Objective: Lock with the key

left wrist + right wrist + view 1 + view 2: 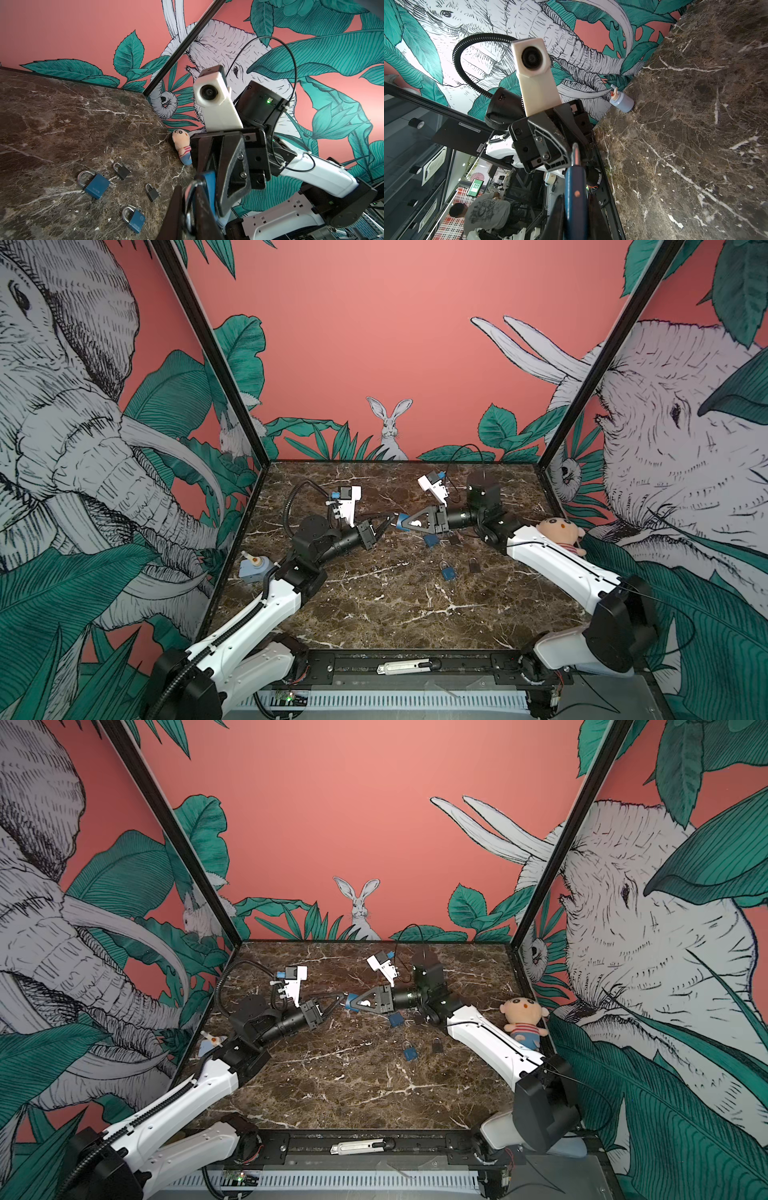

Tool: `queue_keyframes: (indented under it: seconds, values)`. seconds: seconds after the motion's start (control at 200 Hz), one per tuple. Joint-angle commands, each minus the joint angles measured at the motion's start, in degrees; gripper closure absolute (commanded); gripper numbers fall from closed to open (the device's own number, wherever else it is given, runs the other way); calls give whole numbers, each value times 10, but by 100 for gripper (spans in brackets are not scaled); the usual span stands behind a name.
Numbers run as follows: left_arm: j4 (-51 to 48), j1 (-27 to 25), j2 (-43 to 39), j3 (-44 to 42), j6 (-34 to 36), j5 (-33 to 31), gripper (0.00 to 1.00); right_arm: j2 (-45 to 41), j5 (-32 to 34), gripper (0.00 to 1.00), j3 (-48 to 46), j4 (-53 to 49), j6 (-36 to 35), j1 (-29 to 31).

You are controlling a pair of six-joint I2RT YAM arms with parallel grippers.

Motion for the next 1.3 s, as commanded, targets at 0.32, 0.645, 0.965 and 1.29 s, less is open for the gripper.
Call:
queue_keyframes:
  seconds: [0.32,0.645,0.965,1.29]
  values:
    - [-101,-29,60,49,5,160,100,-20,55,100,22,48,-95,33]
    - [-30,31,42,39,-68,190,93,-15,58,100,25,34,-107,32]
    - [-28,35,36,41,-76,192,83,-15,59,100,24,29,-111,33]
    - [-24,37,33,36,-80,193,100,-16,62,100,26,30,-112,33]
